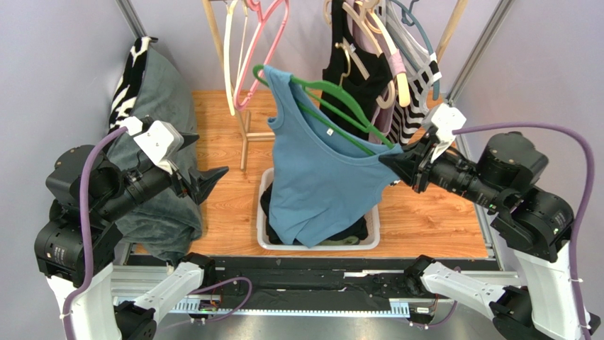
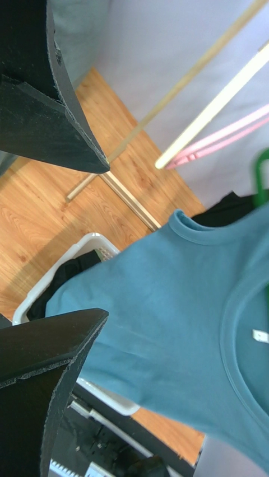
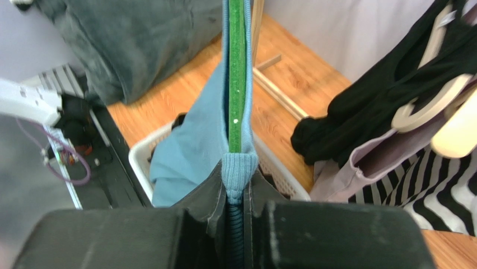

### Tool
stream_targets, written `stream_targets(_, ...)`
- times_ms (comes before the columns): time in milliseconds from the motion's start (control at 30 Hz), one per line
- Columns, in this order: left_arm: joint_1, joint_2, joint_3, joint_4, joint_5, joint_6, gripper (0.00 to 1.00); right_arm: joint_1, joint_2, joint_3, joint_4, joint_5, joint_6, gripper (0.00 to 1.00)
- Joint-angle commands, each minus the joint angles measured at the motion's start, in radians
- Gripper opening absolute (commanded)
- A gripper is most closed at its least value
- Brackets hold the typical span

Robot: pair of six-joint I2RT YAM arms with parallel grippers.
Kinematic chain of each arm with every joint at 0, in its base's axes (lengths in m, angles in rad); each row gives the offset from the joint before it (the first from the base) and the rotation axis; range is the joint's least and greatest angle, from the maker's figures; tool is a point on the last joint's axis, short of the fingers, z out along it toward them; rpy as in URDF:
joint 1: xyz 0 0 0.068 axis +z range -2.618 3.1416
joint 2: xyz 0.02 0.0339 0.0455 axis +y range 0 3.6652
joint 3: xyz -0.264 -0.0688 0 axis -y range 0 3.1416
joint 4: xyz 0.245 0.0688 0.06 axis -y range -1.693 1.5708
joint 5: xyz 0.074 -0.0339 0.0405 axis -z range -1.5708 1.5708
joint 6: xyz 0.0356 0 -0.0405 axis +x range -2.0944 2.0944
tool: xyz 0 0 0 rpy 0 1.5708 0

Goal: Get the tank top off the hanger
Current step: Pick up the hanger from the clothesline, then remove the tank top from the hanger.

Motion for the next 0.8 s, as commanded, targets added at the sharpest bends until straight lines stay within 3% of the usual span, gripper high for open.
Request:
stream_targets(0,0.005,0.019,0.049,0.017,0.126,0.068,0.99,0.006,-0.072,-0.03,0.04,-0.098,-0.095,0.0)
stream_targets(133,0.005,0.04,0.066,0.02,0.271,0.112,0.99,0.006,-0.054,-0.028,-0.078,-0.189,-0.129,0.0)
stream_targets(333,0.005,0.1,0.074,-0.02,0.433,0.259,0.99,0.006,-0.111,-0.125,-0.08,-0.279,-0.177,0.0)
stream_targets(633,0.005,0.134,0.016,-0.104,0.471,0.468,0.99,0.006,-0.132,-0.174,-0.091,-0.318,-0.189,0.0)
stream_targets(767,0.005,0.137,-0.035,-0.146,0.453,0.559,0.94,0.006,-0.118,-0.165,-0.089,-0.335,-0.189,0.0)
